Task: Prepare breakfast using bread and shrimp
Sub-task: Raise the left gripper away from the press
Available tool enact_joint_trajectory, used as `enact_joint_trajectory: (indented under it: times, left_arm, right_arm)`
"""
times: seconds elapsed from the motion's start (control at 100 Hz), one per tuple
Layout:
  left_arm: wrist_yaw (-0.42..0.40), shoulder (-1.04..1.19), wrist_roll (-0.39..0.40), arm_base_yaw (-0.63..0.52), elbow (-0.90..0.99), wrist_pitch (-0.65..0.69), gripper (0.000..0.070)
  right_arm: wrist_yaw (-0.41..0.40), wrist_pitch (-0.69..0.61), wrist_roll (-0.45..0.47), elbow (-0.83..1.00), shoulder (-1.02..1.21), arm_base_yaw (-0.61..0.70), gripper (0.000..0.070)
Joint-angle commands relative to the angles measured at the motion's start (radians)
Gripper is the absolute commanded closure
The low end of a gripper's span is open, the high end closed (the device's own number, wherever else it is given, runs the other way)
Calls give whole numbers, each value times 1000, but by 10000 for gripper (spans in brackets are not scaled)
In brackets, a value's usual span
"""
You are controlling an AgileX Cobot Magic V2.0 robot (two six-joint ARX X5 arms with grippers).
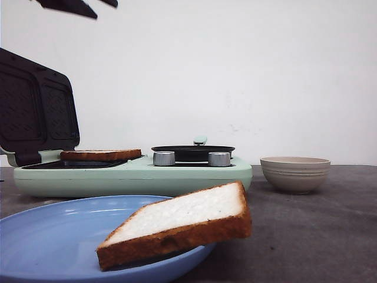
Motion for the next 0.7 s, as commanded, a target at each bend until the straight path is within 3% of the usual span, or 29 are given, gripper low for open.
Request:
enact_joint_trajectory:
  times: [0.0, 0.15, 0.45, 0.69]
  left_arm:
    - [6, -14, -2, 9, 2, -5, 413]
    - [6, -99, -26, 33, -87, 10, 438]
    - [2, -404, -109, 95, -465, 137, 438]
    - [-35, -605, -132, 109, -625, 115, 437]
  right_arm:
    - [-19, 2, -26, 15, 3, 0, 700]
    - [-53, -13, -26, 15, 3, 0, 700]
    - [-154, -20, -29, 15, 4, 3, 700]
    - [-194, -20, -26, 14, 18, 58, 692]
